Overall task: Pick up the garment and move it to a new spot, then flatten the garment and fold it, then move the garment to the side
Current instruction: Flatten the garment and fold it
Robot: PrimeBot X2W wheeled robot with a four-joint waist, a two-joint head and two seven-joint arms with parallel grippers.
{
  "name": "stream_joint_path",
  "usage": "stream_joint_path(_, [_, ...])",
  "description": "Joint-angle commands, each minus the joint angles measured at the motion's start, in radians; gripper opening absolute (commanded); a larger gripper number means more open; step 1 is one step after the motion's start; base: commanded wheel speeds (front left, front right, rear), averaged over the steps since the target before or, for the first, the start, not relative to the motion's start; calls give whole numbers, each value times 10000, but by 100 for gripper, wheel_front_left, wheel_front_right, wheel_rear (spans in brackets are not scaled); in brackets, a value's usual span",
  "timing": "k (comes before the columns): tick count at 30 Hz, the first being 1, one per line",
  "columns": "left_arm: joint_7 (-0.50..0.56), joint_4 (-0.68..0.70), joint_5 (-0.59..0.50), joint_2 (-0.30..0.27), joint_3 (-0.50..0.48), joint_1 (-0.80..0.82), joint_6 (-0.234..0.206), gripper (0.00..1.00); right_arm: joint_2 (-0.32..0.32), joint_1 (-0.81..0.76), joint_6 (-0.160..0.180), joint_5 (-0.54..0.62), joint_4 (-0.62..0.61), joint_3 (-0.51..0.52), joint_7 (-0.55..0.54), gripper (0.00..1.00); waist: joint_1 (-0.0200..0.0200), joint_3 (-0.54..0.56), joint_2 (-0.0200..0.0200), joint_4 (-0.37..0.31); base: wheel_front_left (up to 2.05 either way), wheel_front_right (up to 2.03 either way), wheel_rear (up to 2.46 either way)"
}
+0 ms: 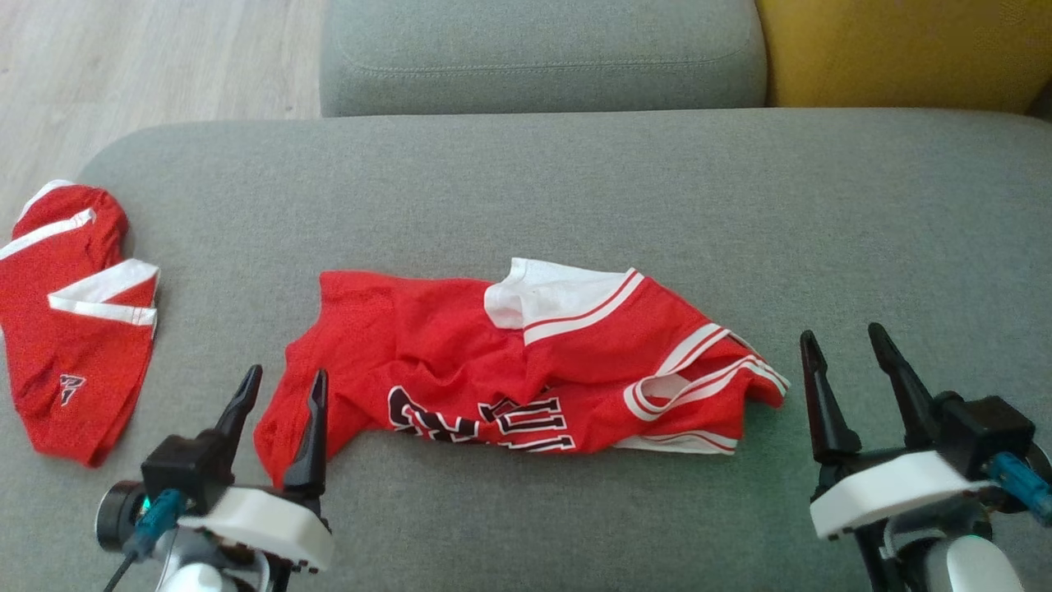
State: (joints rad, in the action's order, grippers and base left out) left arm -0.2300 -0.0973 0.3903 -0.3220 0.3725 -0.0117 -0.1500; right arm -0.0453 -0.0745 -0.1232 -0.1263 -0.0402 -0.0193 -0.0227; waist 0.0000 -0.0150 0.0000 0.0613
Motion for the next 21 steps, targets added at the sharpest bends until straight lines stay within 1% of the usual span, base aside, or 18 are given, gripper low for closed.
stream_joint_path(1, [-46,370,43,-278,-387,467,-67,100,-49,176,-75,-74,-352,-214,-25,100,0,-11,0,13,0,0,0])
stream_joint_path(7, [-61,397,-38,-281,-329,573,-142,100,-49,209,-75,-60,-364,-168,-41,100,0,-115,0,89,0,0,0])
stream_joint_path(13, [-94,484,-183,-282,-239,927,-129,100,-49,496,-75,-109,-188,-6,-30,100,0,-467,0,360,0,0,0])
stream_joint_path(18, [-158,649,-303,-132,-139,1470,-54,100,-49,1356,-75,23,370,-114,-233,100,0,-1071,0,881,0,0,0])
stream_joint_path(21, [-211,671,-350,65,-86,1781,-21,100,-154,2143,-75,114,950,-450,-583,100,0,-1416,0,1260,0,0,0])
